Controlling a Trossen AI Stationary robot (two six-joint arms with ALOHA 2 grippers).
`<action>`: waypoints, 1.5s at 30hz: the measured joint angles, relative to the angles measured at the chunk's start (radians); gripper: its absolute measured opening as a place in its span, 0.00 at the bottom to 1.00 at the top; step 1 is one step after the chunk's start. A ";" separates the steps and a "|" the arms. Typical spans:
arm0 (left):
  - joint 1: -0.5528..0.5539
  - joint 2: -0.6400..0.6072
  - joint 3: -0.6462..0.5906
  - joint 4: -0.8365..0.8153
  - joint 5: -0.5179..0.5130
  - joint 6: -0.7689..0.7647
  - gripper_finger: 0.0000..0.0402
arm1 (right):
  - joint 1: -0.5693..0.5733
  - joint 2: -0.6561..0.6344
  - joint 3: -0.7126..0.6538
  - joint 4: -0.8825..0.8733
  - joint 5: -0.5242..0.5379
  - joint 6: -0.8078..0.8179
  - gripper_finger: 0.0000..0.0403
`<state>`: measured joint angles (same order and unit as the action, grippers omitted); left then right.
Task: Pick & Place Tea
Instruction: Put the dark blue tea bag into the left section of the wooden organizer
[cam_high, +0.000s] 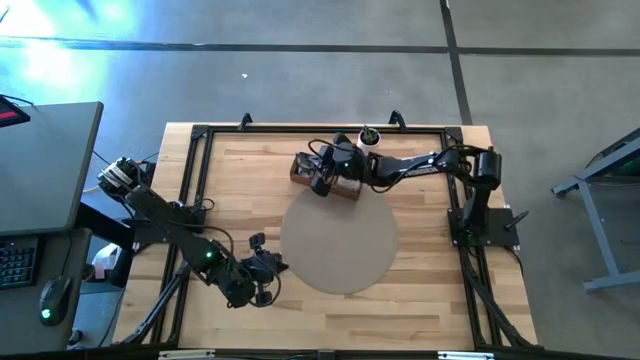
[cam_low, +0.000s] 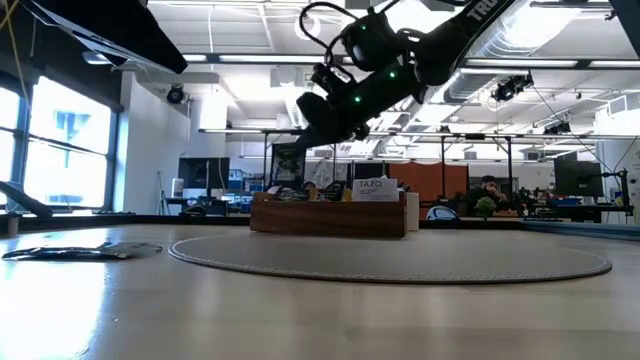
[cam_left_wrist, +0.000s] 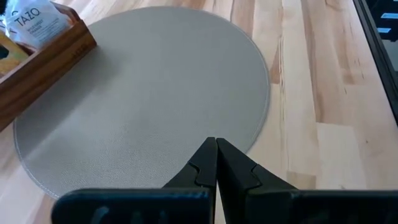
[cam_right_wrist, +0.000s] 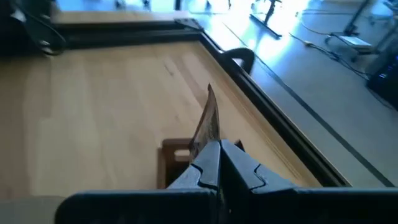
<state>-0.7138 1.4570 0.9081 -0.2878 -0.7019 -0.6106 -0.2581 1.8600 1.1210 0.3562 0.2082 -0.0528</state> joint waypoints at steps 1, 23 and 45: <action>0.000 0.000 0.000 0.000 -0.002 0.000 0.00 | -0.001 0.001 0.000 -0.007 0.018 0.002 0.00; 0.000 0.000 0.001 0.000 -0.021 0.000 0.00 | 0.010 0.101 0.000 0.076 0.127 -0.013 0.00; 0.000 0.000 0.001 0.000 -0.021 0.000 0.00 | 0.008 0.099 0.000 0.019 0.073 -0.031 0.06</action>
<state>-0.7136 1.4570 0.9089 -0.2878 -0.7231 -0.6109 -0.2504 1.9594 1.1206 0.3752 0.2815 -0.0837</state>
